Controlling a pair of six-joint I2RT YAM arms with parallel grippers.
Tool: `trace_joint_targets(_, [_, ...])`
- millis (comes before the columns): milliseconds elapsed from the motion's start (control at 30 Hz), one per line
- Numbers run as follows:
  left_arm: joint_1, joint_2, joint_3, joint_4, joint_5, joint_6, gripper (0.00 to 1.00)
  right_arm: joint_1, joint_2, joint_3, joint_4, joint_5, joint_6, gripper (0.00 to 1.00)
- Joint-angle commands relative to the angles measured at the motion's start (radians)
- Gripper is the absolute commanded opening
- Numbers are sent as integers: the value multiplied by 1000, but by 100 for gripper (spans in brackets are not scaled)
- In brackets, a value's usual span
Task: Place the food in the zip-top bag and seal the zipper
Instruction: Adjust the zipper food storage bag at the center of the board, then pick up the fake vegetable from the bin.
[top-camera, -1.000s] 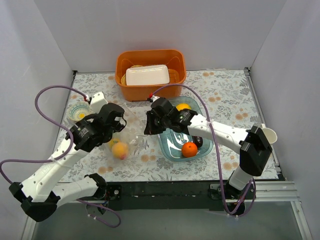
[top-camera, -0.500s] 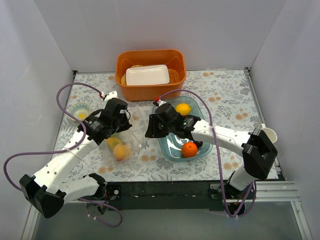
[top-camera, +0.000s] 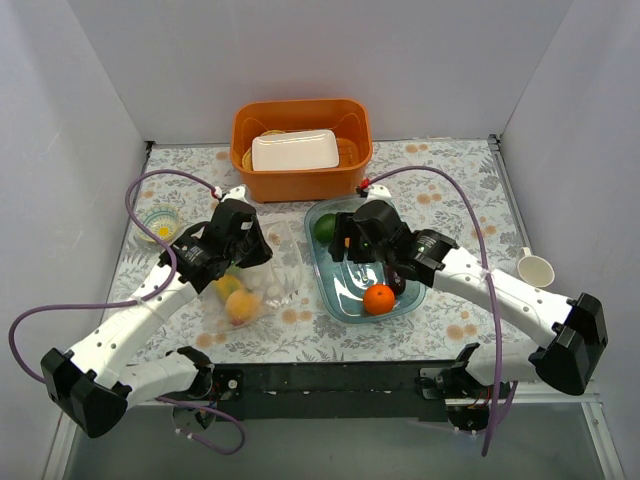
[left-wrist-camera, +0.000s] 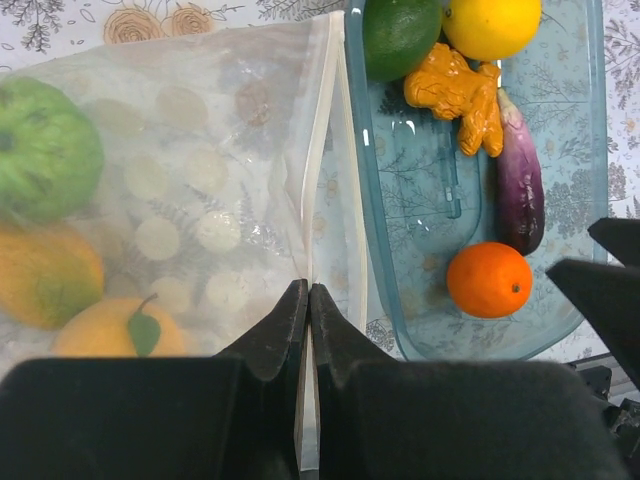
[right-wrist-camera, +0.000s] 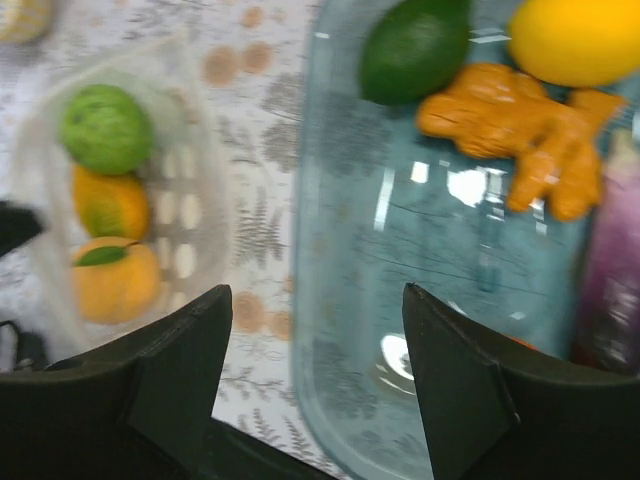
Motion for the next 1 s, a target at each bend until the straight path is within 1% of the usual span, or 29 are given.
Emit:
trace_joint_targets(0, [6, -24, -8, 32, 42, 12, 0, -87, -32, -68, -163, 84, -48, 77])
trace_joint_targets(33, [6, -24, -10, 34, 50, 12, 0, -131, -42, -98, -168, 72, -61, 77])
trace_joint_targets(167, [6, -23, -3, 43, 61, 10, 0, -216, -55, -158, -186, 34, -119, 77])
trace_joint_targets(267, [6, -21, 0, 44, 70, 10, 0, -239, -64, -192, -182, 34, -143, 77])
trace_joint_targets(400, [6, -24, -5, 43, 74, 13, 0, -250, -58, -215, -155, -5, -163, 76])
trace_joint_targets(567, [6, -29, -11, 46, 81, 9, 0, -271, -1, -214, -56, -71, -174, 76])
trace_joint_targets(700, [6, -32, -13, 44, 85, 7, 0, -276, 103, -148, 13, -100, -206, 76])
trace_joint_targets(733, [6, -30, -10, 41, 85, 10, 0, -279, 126, -128, 19, -107, -241, 76])
trace_joint_targets(767, [6, -30, -7, 38, 84, 9, 0, -277, 151, -106, 24, -123, -263, 77])
trace_joint_targets(800, [6, -30, -5, 31, 81, 12, 0, -277, 199, -83, 42, -176, -290, 76])
trace_joint_targets(900, [6, -39, -3, 18, 67, 12, 0, -276, 302, 19, 14, -252, -393, 75])
trace_joint_targets(967, [6, -47, -6, 14, 56, 13, 0, -276, 346, 82, -5, -220, -433, 75])
